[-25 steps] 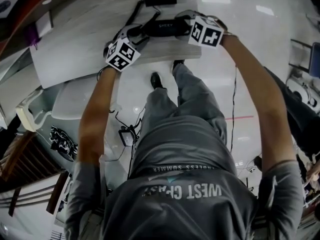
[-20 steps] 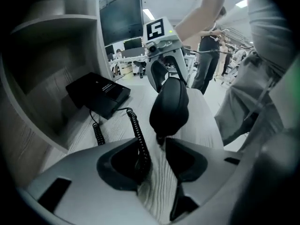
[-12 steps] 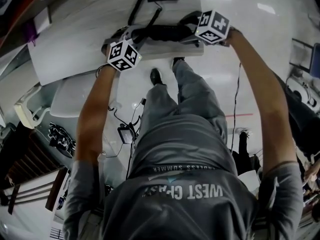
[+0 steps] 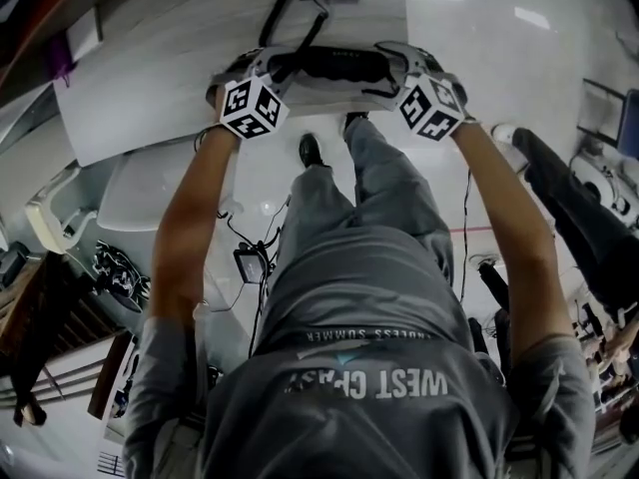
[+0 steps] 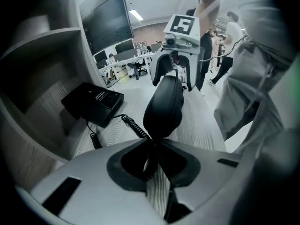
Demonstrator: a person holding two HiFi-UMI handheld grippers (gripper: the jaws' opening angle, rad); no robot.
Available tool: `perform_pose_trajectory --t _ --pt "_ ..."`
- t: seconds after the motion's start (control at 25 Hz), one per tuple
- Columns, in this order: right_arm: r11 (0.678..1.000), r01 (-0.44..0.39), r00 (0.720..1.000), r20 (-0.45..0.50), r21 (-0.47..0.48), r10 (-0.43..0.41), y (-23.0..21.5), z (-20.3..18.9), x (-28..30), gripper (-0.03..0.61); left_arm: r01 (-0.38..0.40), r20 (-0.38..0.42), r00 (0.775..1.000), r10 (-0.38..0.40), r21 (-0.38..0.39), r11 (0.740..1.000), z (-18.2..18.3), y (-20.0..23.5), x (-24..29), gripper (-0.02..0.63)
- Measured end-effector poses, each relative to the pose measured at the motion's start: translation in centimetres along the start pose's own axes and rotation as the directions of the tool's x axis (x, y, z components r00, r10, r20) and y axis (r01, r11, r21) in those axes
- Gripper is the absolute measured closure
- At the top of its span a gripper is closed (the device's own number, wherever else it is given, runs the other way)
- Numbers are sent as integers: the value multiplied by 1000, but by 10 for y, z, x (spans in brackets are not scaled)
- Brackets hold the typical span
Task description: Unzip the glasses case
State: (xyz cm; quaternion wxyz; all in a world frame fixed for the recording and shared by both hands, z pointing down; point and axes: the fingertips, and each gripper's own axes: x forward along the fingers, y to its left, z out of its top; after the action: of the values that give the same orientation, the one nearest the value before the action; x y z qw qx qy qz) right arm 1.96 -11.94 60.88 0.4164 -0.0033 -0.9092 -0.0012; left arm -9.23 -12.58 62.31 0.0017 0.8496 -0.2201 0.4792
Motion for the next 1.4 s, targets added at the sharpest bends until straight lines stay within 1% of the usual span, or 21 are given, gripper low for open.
perform_pose_trajectory --t 0.04,0.08,0.16,0.32,0.52,0.64,0.76,0.92,1.12,1.4 --pt "999 16 1000 -17 -38 -17 2 -3 6 194 0 -1 1000 0 2 1000 1 -1 0 560" --pt "997 29 999 -24 -67 -30 2 -4 10 240 1 -2 1000 -1 6 1000 2 -1 -1 561" --pt "997 30 999 -17 -75 -32 -2 -4 12 288 4 -3 1000 -4 16 1000 3 -2 -2 566" --pt "998 -65 998 4 -20 65 -2 -5 11 290 23 11 1000 -23 32 999 4 -7 -6 576" --pt "982 -181 983 15 61 180 -2 -7 5 291 29 57 998 -29 -10 1000 11 -7 -11 586" --pt "968 -226 974 29 105 224 0 -8 3 293 48 41 998 -49 6 999 10 -11 -7 586" --pt "962 -245 969 34 119 243 2 -9 1 293 50 22 999 -50 32 998 8 -14 -3 574" --pt "961 -248 969 41 119 245 2 -9 0 293 39 21 999 -40 38 999 11 -11 0 571" --pt "963 -246 969 19 109 246 2 -12 -1 293 28 31 999 -29 41 999 16 -10 -2 591" --pt "959 -259 965 -8 111 262 5 -13 -2 298 13 38 999 -17 107 994 17 -11 -17 606"
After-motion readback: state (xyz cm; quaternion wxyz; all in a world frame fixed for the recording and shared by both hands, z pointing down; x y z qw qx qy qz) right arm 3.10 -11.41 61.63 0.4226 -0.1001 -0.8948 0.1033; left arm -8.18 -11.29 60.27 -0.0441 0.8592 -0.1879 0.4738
